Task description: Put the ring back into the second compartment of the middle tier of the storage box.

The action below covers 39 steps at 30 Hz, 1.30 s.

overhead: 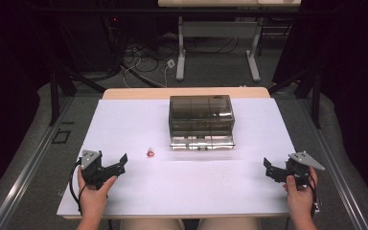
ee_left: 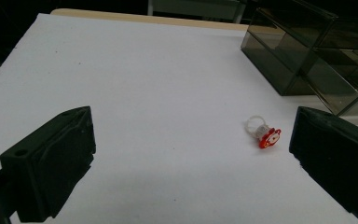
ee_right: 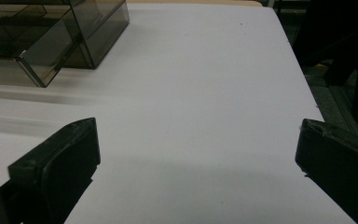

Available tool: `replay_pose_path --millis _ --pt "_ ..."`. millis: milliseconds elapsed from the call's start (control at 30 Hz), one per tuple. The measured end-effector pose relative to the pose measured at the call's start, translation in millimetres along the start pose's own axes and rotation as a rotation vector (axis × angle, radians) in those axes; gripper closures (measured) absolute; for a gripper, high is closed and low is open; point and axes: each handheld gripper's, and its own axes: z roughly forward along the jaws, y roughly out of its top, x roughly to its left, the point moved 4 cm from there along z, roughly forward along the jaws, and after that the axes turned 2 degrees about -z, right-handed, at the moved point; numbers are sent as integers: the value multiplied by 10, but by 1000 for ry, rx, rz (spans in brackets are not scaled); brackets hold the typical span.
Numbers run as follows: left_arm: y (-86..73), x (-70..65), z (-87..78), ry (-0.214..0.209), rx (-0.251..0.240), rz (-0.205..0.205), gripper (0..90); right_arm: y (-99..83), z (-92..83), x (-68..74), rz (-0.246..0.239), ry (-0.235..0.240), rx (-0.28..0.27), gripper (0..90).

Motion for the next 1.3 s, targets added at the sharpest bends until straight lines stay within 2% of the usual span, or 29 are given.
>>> replay_pose_path --millis 133,167,267,467,533,567,633,733,800,833,867,900,933,1000,1300 --pt "-4 -2 11 22 9 14 5 -7 -2 -14 -1 -10 2 0" --pt "-3 3 14 26 13 28 5 -7 -5 -22 2 -12 -2 0" --pt "5 -10 23 42 14 31 5 -1 -22 -34 4 -16 -11 0" --pt "79 -75 77 39 22 31 11 -2 -19 -43 14 -29 -31 0" --pt "113 -94 88 49 24 39 15 -3 -18 -45 14 -30 -30 0" --pt "129 -102 92 50 29 44 21 -8 -32 -48 10 -28 -10 0" --pt "160 -112 100 54 34 55 41 -7 -22 -53 14 -32 -31 0" --pt "194 -137 111 48 33 51 42 -10 -22 -55 19 -35 -32 0" --pt "214 -150 120 47 32 52 49 -6 -4 -56 30 -43 -60 0" --pt "225 -159 125 45 33 52 59 -17 -52 -65 19 -34 5 0" --pt "233 -168 131 47 34 52 59 -17 -52 -65 19 -34 5 0" --pt "246 -176 135 45 37 59 70 -13 -27 -63 24 -38 -29 0" --pt "259 -186 145 42 33 65 89 -18 -53 -64 20 -33 7 0" --pt "284 -217 159 29 40 67 98 -18 -30 -56 26 -28 -14 0" --pt "384 -373 250 -18 43 88 163 -24 -22 -50 21 -29 -8 0"
